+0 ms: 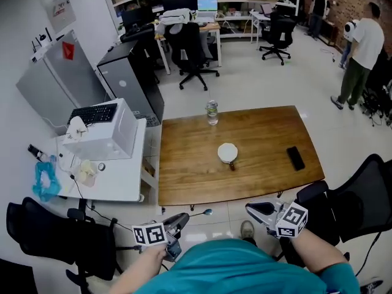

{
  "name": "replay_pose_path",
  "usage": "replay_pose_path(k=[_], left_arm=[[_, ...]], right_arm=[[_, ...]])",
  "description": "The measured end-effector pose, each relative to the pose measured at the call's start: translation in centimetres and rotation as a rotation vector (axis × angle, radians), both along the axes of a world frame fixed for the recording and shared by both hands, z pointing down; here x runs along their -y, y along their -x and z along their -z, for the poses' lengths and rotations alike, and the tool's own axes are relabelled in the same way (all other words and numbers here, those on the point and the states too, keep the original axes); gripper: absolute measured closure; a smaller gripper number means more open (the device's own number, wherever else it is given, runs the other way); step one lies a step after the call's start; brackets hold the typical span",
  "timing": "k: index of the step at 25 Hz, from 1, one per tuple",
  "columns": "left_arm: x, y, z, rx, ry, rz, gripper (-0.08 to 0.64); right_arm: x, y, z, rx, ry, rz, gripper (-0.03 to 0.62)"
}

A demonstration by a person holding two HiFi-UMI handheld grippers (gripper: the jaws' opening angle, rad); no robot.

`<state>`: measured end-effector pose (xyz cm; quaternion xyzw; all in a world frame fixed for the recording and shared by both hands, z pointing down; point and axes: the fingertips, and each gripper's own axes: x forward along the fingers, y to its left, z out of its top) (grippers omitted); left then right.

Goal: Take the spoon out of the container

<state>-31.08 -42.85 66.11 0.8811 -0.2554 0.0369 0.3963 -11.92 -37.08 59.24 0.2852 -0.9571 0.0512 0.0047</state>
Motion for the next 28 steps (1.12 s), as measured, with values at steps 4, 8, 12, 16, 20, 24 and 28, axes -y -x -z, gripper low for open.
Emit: replay_pose_path(k=[4, 8, 12, 16, 20, 24, 28], left_arm=[[-7.3, -2.0, 3.4, -0.037, -0.067, -0.064, 0.509], [-13.0, -4.6, 4.1, -0.006, -0.082, -0.016, 0.509], [-20.3, -9.6, 3.4, -0.021, -0.081, 0.037, 0.509], [-26.8, -16.1, 4.0, -0.053, -0.107, 0.106, 0.509], [-31.8, -21.0, 4.2, -0.062, -0.071, 0.128, 0.509], [-36.0, -22.7, 4.2, -0.036, -0.099, 0.141, 0.509], [-39.0, -20.4, 4.4, -0.053, -0.111, 0.149, 0.509]], right_arm=[[-6.9, -1.4, 0.5, 0.064, 0.016, -0.046, 0.591], [-12.9, -3.9, 1.5, 0.110, -0.016, -0.026, 0.591], [-20.0, -8.5, 2.2, 0.121, -0.055, 0.037, 0.591], [-26.6, -14.7, 2.8, 0.138, -0.070, 0.097, 0.591], [-30.9, -18.9, 2.9, 0.115, -0.072, 0.133, 0.591], [-34.3, -20.8, 2.2, 0.131, -0.076, 0.144, 0.591], [-37.4, -19.1, 2.7, 0.139, -0.095, 0.138, 0.591]])
